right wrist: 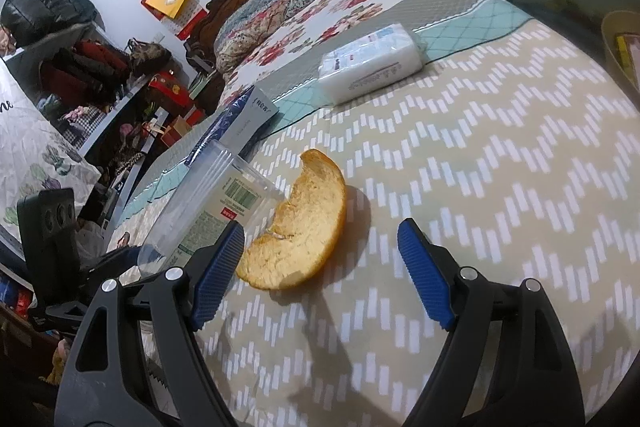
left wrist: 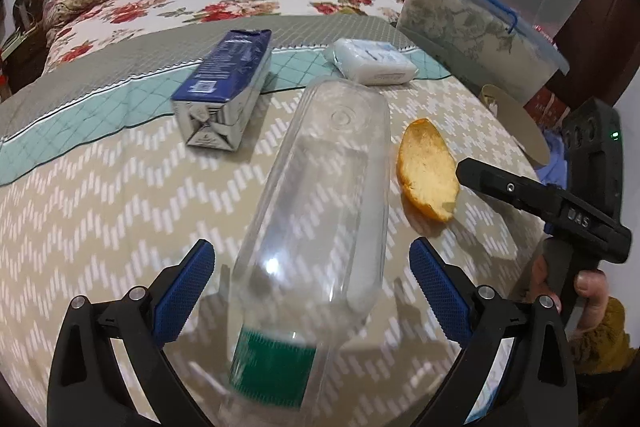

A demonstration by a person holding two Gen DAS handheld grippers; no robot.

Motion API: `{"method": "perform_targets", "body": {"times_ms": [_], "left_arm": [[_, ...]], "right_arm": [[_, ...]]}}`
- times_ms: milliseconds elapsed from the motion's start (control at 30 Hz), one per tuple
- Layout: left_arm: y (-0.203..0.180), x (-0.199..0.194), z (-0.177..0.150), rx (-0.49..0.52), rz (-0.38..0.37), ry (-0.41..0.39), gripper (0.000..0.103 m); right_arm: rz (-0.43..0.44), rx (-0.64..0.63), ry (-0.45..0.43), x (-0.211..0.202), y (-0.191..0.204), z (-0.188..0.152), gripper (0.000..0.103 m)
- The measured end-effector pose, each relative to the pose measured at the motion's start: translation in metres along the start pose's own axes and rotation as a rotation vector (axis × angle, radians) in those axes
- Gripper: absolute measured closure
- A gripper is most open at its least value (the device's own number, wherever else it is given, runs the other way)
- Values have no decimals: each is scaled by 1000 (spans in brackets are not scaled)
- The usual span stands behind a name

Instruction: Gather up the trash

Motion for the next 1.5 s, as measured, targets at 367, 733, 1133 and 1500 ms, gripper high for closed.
{"method": "perform_targets", "body": {"times_ms": [367, 733, 1133, 1500], "left_arm": [[-18, 16, 10, 0, -61, 55, 39], [-134, 54, 96, 177, -226, 63, 39], [-307, 146, 203, 369, -379, 150, 27], [-250, 124, 196, 302, -236, 70, 16]], "right_arm": [[68, 6, 77, 16, 15, -7, 92], [-17, 191, -184, -83, -90, 41, 92], [-253, 350, -453, -183, -229, 110, 87], [-176, 463, -536, -212, -249, 94, 23]]}}
Point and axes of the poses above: each gripper's, at about its wrist camera, not at the fingertips, and x roughly the way its jaws point, y to its left, z to its top, the point moved 7 cm from there along x, roughly the way its jaws point, and after that the axes turned 10 degrees about x, right-handed, at the moved point
